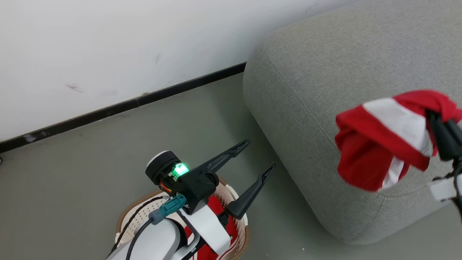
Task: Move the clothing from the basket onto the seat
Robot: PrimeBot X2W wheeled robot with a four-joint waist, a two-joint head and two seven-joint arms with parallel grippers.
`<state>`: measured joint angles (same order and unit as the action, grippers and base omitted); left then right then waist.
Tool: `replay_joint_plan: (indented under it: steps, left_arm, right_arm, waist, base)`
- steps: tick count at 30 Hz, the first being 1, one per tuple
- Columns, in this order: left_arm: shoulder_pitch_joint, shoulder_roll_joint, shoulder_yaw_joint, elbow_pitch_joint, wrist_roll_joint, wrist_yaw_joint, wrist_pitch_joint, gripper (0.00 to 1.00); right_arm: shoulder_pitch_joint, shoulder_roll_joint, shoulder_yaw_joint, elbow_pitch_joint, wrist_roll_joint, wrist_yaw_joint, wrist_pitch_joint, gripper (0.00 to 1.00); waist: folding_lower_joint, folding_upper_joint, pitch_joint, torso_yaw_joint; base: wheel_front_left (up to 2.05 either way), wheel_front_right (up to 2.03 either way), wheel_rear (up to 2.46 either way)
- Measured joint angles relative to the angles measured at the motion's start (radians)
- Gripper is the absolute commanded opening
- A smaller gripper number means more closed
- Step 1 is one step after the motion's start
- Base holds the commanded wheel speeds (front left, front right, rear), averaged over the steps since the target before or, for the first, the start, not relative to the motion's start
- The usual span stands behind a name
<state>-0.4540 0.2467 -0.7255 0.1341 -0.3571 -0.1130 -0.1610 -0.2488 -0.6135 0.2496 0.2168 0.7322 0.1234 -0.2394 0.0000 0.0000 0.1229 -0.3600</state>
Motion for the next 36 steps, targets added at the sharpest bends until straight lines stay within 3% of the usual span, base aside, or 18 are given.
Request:
replay_joint_plan:
  steps: [14, 36]
  left_arm:
    - [-0.005, 0.038, 0.027, -0.061, 0.021, 0.034, 0.030, 1.00]
    - [-0.062, 0.068, 0.043, -0.211, 0.064, 0.065, 0.084, 1.00]
  right_arm:
    - [-0.244, -0.068, -0.046, 0.101, -0.006, 0.000, 0.087, 0.00]
    - [-0.432, -0.177, -0.207, 0.381, 0.023, 0.001, 0.131, 0.00]
  waist:
    - [0.0000, 0.0000, 0.063, 0.024]
    - [0.0000, 0.0000, 0.200, 0.074]
  base:
    - [0.00, 0.00, 0.00]
    - [0.00, 0.00, 0.00]
